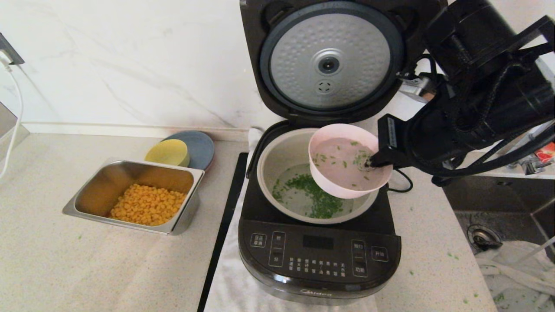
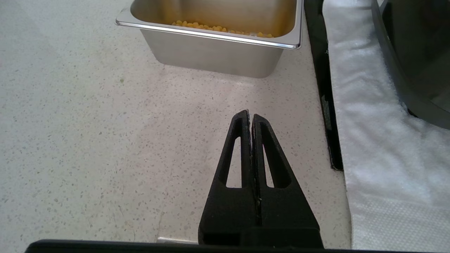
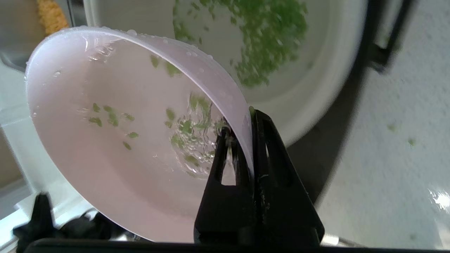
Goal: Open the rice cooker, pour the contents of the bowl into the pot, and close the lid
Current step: Pour the water from the bowl into the rice cooker
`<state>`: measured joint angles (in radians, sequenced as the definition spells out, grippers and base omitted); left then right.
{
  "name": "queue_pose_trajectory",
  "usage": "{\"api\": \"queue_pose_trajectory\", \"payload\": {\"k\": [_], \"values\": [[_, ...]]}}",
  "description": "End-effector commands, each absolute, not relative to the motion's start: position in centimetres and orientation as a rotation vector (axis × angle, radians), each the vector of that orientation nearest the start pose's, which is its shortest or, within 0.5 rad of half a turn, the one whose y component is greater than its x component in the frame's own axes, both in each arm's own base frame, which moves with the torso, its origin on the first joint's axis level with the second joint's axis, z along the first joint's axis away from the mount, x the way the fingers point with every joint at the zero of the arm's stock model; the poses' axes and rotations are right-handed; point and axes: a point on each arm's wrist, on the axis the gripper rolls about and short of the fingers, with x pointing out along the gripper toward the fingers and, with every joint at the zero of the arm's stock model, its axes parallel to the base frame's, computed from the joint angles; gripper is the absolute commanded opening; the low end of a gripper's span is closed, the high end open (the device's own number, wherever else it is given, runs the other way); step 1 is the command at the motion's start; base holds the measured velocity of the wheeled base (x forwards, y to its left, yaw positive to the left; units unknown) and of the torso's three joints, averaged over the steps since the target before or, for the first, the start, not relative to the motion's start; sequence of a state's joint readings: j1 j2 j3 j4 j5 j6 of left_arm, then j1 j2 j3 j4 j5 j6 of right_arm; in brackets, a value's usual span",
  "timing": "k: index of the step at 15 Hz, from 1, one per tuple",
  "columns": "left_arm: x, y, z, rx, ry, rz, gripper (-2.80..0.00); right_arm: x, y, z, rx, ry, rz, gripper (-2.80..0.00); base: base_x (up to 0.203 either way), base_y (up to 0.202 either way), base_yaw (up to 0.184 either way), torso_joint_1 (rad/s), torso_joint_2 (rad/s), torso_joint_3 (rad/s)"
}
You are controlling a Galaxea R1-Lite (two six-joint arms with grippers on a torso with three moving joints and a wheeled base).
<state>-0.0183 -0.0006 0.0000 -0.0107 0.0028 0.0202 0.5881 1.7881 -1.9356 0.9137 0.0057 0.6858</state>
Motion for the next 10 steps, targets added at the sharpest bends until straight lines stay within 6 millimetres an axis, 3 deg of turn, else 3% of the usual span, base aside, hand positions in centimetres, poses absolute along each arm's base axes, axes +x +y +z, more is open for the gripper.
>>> {"api": "queue_pose_trajectory", "payload": {"k": [1, 4, 10], "values": [[-2.2, 0.0, 7.4, 0.021, -0.005, -0.015, -2.80, 26.2, 18.7, 30.4, 0.372, 0.912, 0.254, -2.80, 0.000, 0.000, 0.000, 0.000, 0.00, 0.000], [-2.2, 0.0, 7.4, 0.020, -0.005, -0.015, -2.80, 26.6, 20.6, 29.7, 0.343, 0.874, 0.242, -2.80, 0.000, 0.000, 0.000, 0.000, 0.00, 0.000], [-2.2, 0.0, 7.4, 0.020, -0.005, -0.015, -2.80, 28.1, 22.5, 28.5, 0.313, 0.778, 0.183, -2.80, 0.000, 0.000, 0.000, 0.000, 0.00, 0.000]]}}
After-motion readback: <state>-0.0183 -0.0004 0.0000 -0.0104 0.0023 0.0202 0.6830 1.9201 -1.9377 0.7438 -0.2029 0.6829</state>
